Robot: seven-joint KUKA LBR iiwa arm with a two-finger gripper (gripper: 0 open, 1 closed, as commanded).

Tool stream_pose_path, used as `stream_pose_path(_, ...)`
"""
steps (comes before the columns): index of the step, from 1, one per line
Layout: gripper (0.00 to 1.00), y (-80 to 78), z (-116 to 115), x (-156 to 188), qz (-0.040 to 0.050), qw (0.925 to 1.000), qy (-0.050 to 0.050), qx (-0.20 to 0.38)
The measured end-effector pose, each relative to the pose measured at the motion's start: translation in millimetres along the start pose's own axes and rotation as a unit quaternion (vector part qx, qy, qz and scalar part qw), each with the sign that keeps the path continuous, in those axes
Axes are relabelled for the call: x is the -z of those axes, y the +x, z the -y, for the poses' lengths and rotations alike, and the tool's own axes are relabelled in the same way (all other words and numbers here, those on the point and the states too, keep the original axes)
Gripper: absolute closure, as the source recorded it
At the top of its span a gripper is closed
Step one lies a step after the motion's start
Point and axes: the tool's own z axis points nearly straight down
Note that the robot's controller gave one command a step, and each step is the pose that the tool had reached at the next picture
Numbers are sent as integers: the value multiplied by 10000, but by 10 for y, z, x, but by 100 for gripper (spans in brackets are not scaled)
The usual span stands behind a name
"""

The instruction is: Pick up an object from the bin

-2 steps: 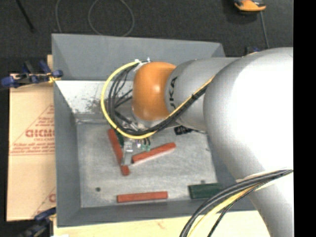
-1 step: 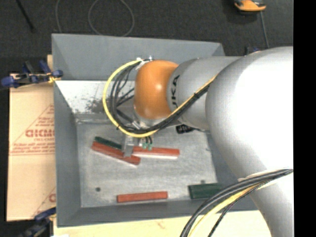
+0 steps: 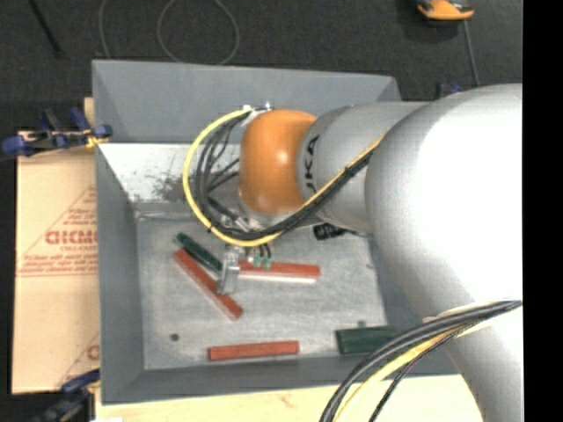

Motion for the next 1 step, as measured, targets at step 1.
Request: stream_pose_path(1,100,-10,3,10,14,10000,1,5)
